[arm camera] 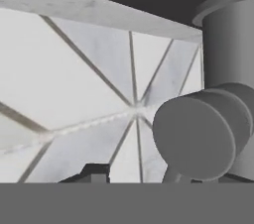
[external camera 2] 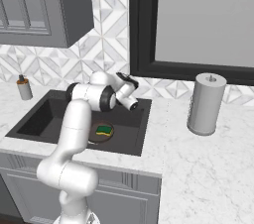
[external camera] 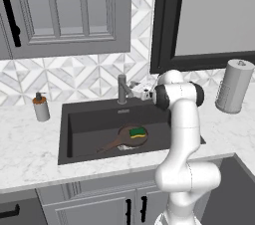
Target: Pick the pan and sponge and place them into the sink. Then turn on the water.
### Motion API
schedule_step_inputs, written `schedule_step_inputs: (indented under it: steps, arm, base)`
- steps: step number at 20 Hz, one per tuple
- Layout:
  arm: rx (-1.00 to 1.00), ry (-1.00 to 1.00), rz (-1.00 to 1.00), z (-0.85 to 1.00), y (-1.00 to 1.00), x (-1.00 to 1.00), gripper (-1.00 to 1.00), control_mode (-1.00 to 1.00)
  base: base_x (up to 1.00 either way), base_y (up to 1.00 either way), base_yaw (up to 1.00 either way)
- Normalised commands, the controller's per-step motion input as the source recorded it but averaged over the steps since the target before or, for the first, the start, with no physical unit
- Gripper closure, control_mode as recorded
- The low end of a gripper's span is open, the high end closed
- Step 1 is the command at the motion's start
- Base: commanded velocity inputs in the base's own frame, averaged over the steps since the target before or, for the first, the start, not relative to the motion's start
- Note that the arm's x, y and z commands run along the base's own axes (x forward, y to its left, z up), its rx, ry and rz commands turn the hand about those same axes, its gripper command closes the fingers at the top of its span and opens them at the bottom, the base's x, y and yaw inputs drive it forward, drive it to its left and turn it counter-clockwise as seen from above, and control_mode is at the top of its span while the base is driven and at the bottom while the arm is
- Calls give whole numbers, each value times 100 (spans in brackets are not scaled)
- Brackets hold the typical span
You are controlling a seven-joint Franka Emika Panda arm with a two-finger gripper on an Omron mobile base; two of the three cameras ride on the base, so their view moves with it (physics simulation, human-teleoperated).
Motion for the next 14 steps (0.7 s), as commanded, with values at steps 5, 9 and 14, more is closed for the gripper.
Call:
schedule_step_inputs:
  steps: [5,9,14]
  arm:
    - [4,0,-34,-27,-84,23,100,-100]
    - [5,4,-43,-45,-100,28,100,-100]
    - [9,11,-43,-47,-100,39,100,-100]
  base:
    - [0,0,0]
    - [0,0,0]
    - [0,0,0]
